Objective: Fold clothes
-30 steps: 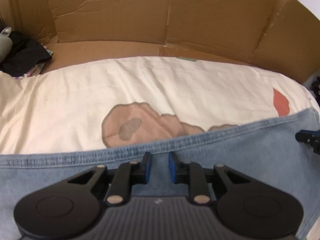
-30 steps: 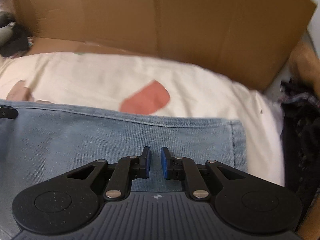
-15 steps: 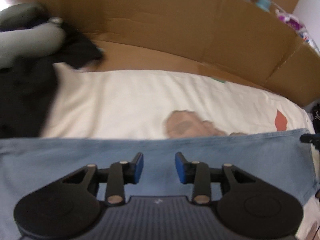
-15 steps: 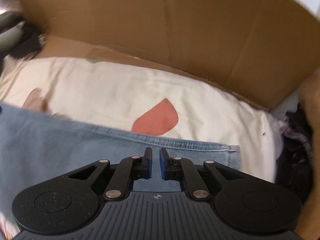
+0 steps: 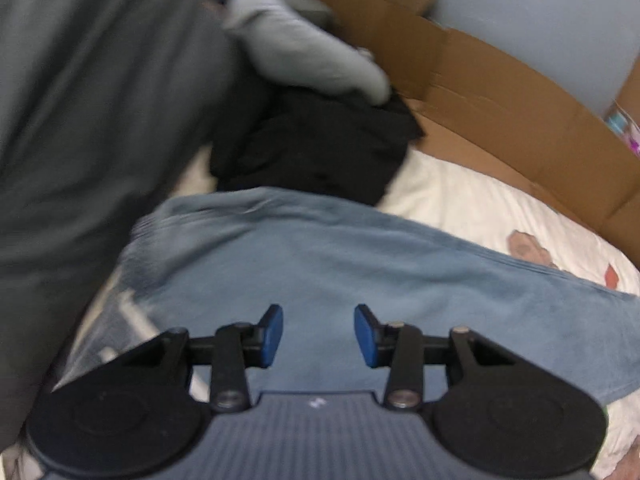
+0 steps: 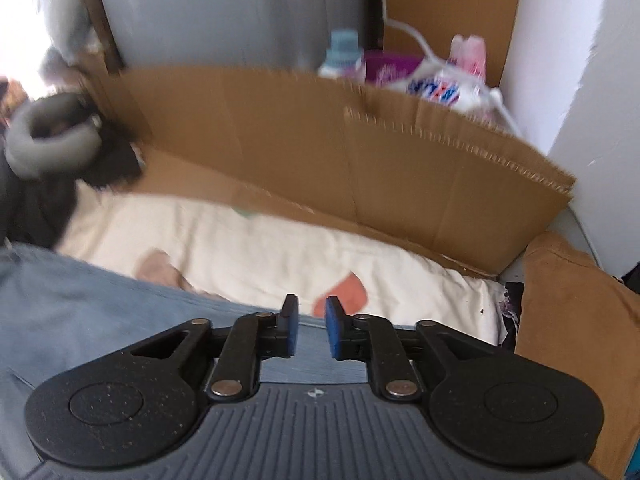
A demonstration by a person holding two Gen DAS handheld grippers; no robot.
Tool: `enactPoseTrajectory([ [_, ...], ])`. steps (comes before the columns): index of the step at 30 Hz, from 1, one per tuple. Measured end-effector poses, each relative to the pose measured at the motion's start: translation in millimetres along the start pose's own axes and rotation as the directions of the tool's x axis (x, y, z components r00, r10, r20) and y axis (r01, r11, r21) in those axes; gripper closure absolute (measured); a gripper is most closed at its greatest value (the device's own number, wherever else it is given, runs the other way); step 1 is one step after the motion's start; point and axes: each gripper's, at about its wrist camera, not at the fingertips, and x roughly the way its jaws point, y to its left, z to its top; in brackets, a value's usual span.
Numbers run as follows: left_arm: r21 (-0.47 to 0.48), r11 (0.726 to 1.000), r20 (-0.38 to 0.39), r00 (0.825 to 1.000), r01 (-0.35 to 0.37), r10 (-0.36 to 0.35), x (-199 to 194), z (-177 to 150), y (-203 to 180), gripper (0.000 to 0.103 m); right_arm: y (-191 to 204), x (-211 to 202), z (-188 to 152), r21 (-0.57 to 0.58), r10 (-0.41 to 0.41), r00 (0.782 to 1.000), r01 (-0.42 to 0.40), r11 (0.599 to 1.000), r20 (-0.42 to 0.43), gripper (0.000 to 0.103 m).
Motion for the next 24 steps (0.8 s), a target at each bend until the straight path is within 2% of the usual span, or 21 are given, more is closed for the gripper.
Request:
enactPoseTrajectory([
  [1, -0.014, 1.000, 0.001, 1.000, -0.009, 0.009, -6, -7, 11, 0.061, 3, -9, 1, 0.008, 0.008, 1.000, -0.008, 1.000, 0.014, 0.064],
  [3, -0.052, 0.998, 0.000, 1.000, -0.019, 0.019, -16, -21, 33, 0.061, 10, -25, 2, 0.012, 0.021, 0.999, -0.021, 1.000, 0.032, 0.059],
  [10, -0.208, 0.975, -0.022, 0.997, -0.078, 0.075, -49, -66, 92, 0.061, 29, -59, 18, -0.002, 0.064, 0.997, -0.064, 0.998, 0.048, 0.058],
  [13, -0.263, 0.958, -0.041, 0.994, -0.112, 0.104, -57, -82, 109, 0.069, 32, -78, 19, 0.028, 0.097, 0.993, -0.099, 0.995, 0.073, 0.058],
  [15, -0.294, 0.947, -0.050, 0.992, -0.127, 0.117, -64, -92, 116, 0.074, 36, -89, 18, 0.013, 0.124, 0.989, -0.125, 0.992, 0.076, 0.058],
  [17, -0.328, 0.935, -0.054, 0.990, -0.138, 0.127, -71, -103, 122, 0.075, 43, -103, 15, -0.013, 0.145, 0.986, -0.144, 0.989, 0.084, 0.056],
  [19, -0.367, 0.918, -0.069, 0.989, -0.150, 0.134, -75, -114, 126, 0.079, 48, -115, 10, -0.026, 0.158, 0.984, -0.156, 0.987, 0.088, 0.050],
  [24, -0.416, 0.892, -0.106, 0.983, -0.178, 0.147, -79, -140, 137, 0.083, 71, -138, -4, -0.109, 0.184, 0.979, -0.174, 0.979, 0.085, 0.050],
])
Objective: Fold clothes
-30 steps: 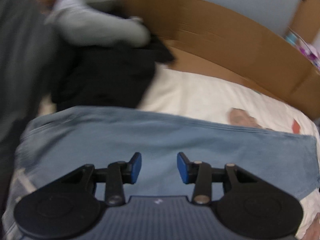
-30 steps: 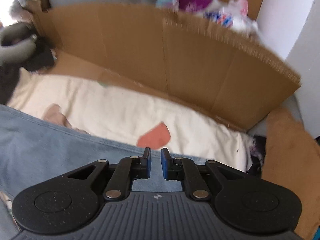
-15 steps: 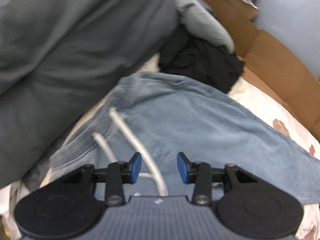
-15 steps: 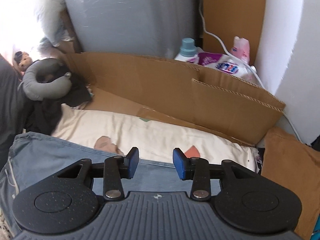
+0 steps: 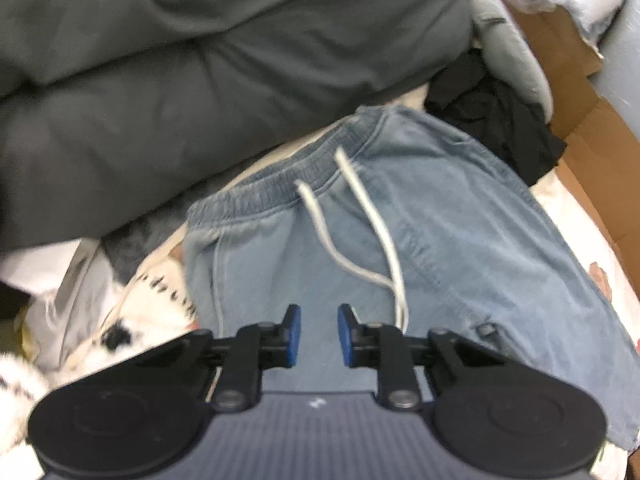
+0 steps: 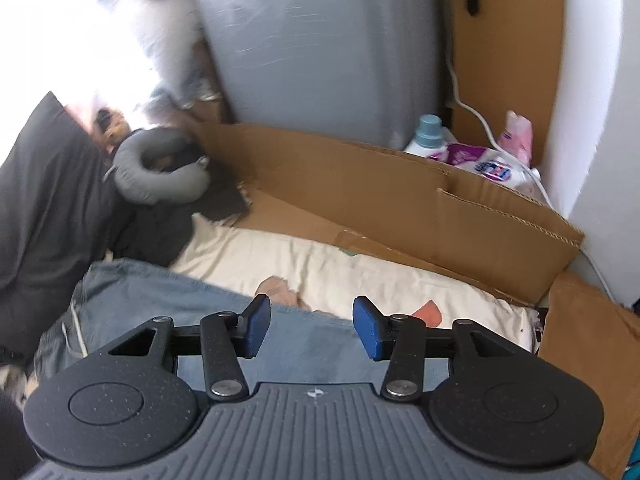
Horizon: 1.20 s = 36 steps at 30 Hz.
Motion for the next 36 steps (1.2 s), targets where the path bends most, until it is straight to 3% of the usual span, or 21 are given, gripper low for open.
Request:
enactPoseTrajectory([
  [3, -0.020, 1.000, -0.017, 1.000, -0.009, 0.008, 1, -10, 10, 0.093, 14, -10, -8, -0.016, 0.018, 1.000, -0.018, 1.000, 0.007, 0.050],
  [13, 0.003, 1.000, -0.050, 0.998, -0.028, 0.028, -2, -39, 10, 0.093, 49, -37, -45, 0.046, 0.020, 1.000, -0.021, 0.999, 0.019, 0.050],
  [24, -0.081, 0.995, -0.153, 0.987, -0.051, 0.038, 41, -67, 44, 0.089, 84, -19, -109, 0.188, 0.048, 0.997, -0.036, 0.982, -0.059, 0.050],
  [26, -0.115, 0.991, -0.166, 0.985, -0.065, 0.045, 52, -71, 52, 0.081, 90, -13, -119, 0.184, 0.038, 0.995, -0.021, 0.983, -0.088, 0.050],
  [32, -0.183, 0.982, -0.203, 0.979, -0.041, 0.004, 80, -86, 67, 0.081, 104, -4, -133, 0.095, -0.019, 0.988, 0.033, 0.995, -0.152, 0.050],
  [36, -0.220, 0.975, -0.197, 0.980, -0.015, -0.029, 90, -91, 74, 0.081, 101, -6, -142, 0.130, -0.012, 0.986, 0.034, 0.991, -0.167, 0.050],
])
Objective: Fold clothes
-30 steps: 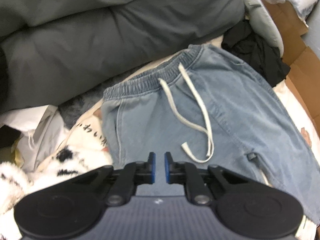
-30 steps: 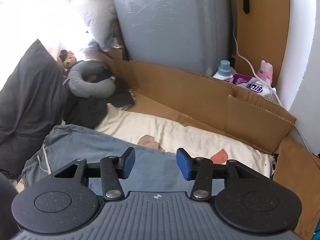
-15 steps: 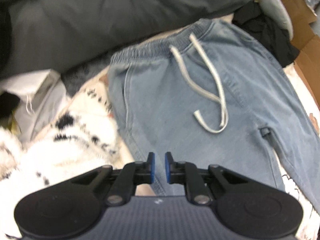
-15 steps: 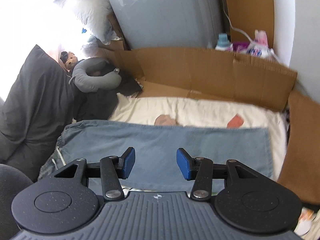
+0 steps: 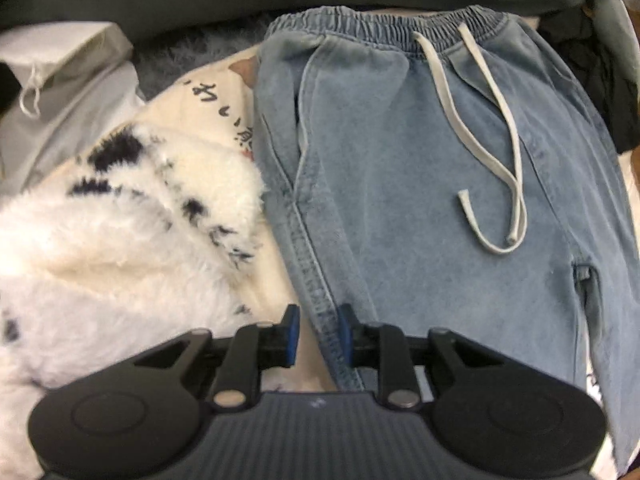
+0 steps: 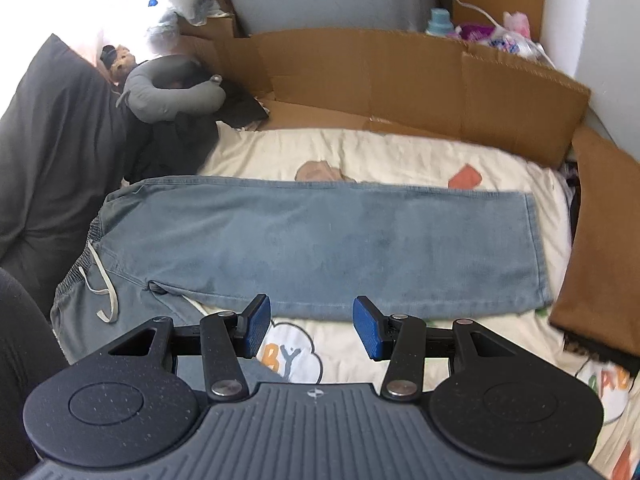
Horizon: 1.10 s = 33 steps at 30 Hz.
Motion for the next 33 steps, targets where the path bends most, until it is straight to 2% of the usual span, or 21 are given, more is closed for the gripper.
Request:
enactPoseTrajectory([
  [3, 0.005, 1.000, -0.001, 1.000, 0.008, -0.008, 3, -2, -4, 0.081, -5, 6, -10, 0.003, -0.015, 0.999, 0.015, 1.000, -0.029, 0.050],
  [5, 0.005, 1.000, -0.008, 1.000, -0.012, 0.012, 7, -3, -7, 0.081, -9, 11, -17, 0.013, -0.024, 0.998, 0.025, 1.000, -0.050, 0.050],
  [11, -0.029, 1.000, -0.004, 1.000, 0.012, -0.012, 13, -2, -5, 0.081, -12, 20, -29, 0.029, -0.031, 0.996, 0.034, 0.999, -0.079, 0.050],
  [13, -0.036, 0.999, 0.002, 1.000, 0.022, -0.022, 11, -2, -3, 0.088, -10, 23, -32, 0.019, -0.031, 0.995, 0.033, 0.999, -0.090, 0.050],
  [17, -0.047, 0.997, 0.024, 0.998, 0.059, -0.058, -6, -5, 5, 0.090, -3, 29, -36, -0.041, -0.031, 0.993, 0.026, 0.999, -0.118, 0.050],
  [21, -0.074, 0.992, 0.044, 0.994, 0.107, -0.104, -26, -8, 15, 0.090, 11, 38, -39, -0.160, -0.034, 0.984, 0.005, 0.987, -0.174, 0.050],
  [24, -0.082, 0.988, 0.051, 0.990, 0.132, -0.128, -35, -9, 20, 0.090, 25, 49, -45, -0.255, -0.024, 0.971, -0.039, 0.966, -0.239, 0.050],
  [27, -0.079, 0.986, 0.062, 0.988, 0.147, -0.143, -37, -10, 18, 0.090, 45, 62, -56, -0.370, -0.032, 0.950, -0.089, 0.925, -0.309, 0.050],
  [33, -0.093, 0.982, 0.072, 0.985, 0.162, -0.156, -37, -7, 12, 0.090, 80, 81, -98, -0.516, -0.053, 0.896, -0.204, 0.832, -0.440, 0.051],
])
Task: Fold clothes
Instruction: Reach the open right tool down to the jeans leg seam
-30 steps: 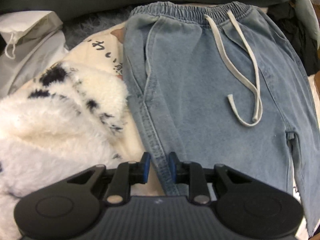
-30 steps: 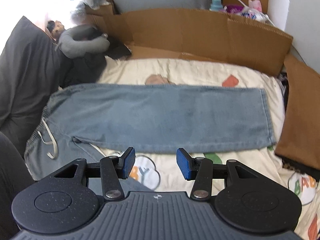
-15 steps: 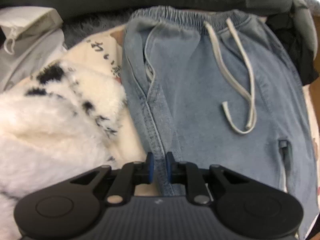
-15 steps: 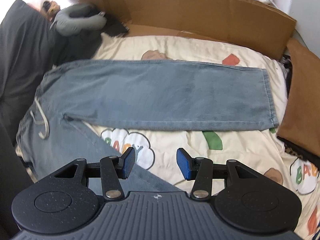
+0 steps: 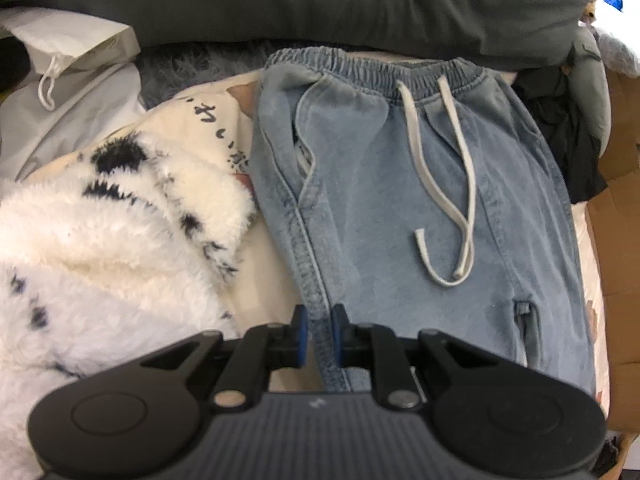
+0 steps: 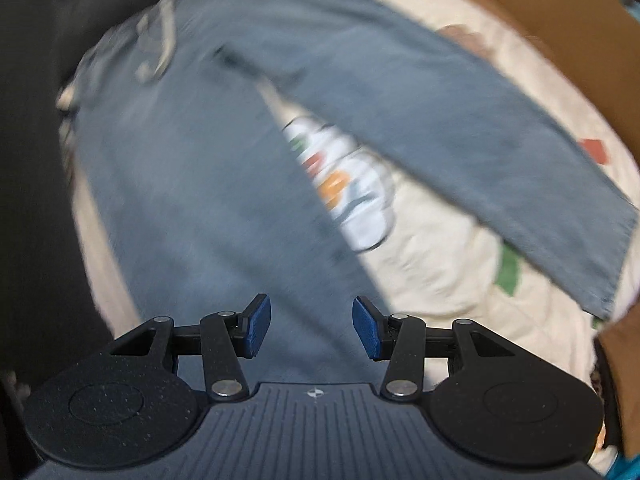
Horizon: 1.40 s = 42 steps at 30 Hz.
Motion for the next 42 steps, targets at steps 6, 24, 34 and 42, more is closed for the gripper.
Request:
enactPoseTrajectory([
  [6, 0.005, 1.000, 0.016, 0.999, 0.029, -0.029, -8, 4, -11, 0.090, 30, 22, -18, -0.112, 0.072, 0.991, -0.085, 0.990, -0.111, 0.051],
  [24, -0.027, 0.997, 0.005, 0.998, 0.068, -0.068, -14, 15, -21, 0.090, 79, 63, -59, -0.232, 0.115, 0.949, -0.188, 0.954, -0.293, 0.050],
  [34, -0.027, 0.998, 0.004, 0.998, 0.059, -0.058, -12, 15, -20, 0.090, 70, 58, -55, -0.193, 0.065, 0.963, -0.118, 0.974, -0.262, 0.051],
  [42, -0.036, 0.998, 0.000, 0.999, 0.044, -0.044, -8, 12, -14, 0.090, 53, 56, -48, -0.100, 0.077, 0.975, -0.099, 0.990, -0.208, 0.063],
])
